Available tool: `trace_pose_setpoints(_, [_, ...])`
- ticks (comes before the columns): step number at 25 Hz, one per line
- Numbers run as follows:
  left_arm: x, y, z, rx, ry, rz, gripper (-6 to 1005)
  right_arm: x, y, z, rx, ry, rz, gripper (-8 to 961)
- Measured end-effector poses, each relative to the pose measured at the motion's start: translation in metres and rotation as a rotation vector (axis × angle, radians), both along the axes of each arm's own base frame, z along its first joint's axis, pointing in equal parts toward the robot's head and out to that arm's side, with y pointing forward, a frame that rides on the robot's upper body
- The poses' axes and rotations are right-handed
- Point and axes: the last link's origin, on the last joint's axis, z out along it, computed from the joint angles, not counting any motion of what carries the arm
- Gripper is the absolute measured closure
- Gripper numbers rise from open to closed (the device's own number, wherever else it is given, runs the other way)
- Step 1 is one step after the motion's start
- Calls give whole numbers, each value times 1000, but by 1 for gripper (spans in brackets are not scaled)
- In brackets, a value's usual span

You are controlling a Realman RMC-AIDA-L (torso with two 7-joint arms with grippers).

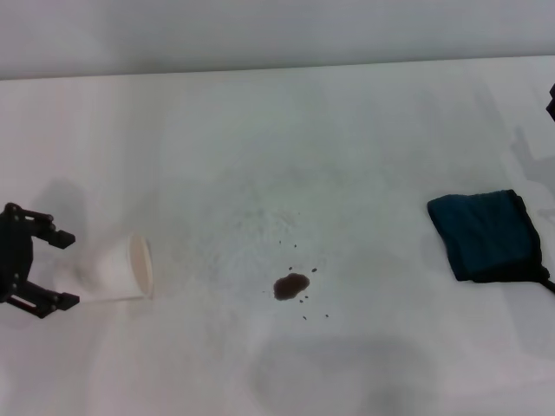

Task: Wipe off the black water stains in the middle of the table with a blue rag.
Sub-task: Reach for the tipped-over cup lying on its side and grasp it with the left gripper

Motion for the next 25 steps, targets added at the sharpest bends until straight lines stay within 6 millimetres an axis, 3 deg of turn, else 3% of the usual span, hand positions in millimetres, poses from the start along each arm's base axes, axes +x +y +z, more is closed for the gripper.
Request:
trace_pose_setpoints(10, [-4,8,-15,9,22,-33,121,0,0,-1,0,2,0,144])
trace_pose_setpoints(20, [-2,12,-47,-16,-18,-84,122,1,-1,0,-2,0,-4,144])
trace_pose_setpoints(25, [-1,13,-53,-22,-24,-88,126,2,-2,0,-3,0,-8,144])
